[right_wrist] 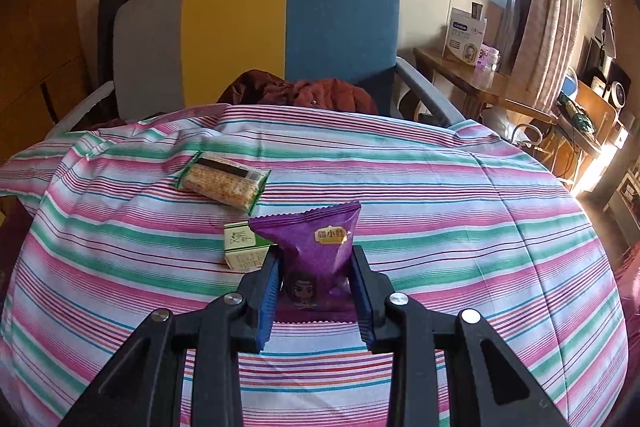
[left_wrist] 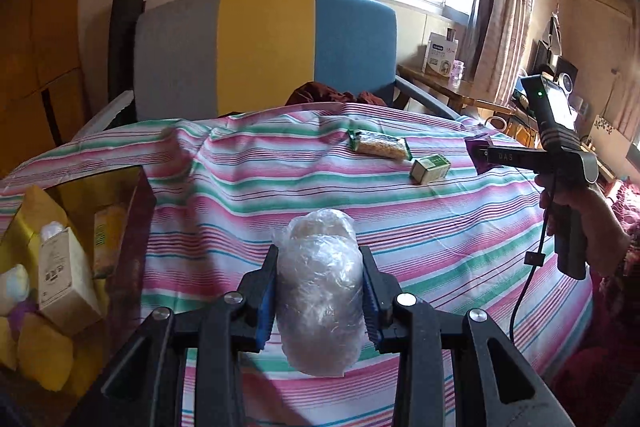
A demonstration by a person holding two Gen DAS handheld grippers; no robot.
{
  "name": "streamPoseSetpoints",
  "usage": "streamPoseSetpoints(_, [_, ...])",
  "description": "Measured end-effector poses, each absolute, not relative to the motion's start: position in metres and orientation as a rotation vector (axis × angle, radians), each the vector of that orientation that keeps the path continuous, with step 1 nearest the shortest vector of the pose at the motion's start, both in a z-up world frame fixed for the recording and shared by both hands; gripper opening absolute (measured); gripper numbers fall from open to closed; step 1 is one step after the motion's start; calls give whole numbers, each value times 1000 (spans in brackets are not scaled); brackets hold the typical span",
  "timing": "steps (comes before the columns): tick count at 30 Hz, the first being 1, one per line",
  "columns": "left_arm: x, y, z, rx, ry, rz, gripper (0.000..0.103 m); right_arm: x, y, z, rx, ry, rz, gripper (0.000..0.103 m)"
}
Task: Organize objects
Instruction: 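Carry the purple packet and plastic bundle over the gold tray with both grippers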
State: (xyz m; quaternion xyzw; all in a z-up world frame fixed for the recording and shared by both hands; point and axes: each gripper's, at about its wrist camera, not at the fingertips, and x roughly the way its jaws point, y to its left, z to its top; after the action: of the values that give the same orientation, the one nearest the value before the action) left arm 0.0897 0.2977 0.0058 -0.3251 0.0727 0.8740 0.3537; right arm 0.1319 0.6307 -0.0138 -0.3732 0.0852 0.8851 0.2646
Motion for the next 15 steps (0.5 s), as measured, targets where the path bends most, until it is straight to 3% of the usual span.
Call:
streamPoseSetpoints(8, [69, 225, 2, -910, 104, 2322, 36, 123, 577, -3, -1115, 344, 2443, 33])
streamPoseSetpoints(15, [41, 162, 8, -937, -28, 2408, 36, 99, 470, 14, -1154, 278, 2624, 33])
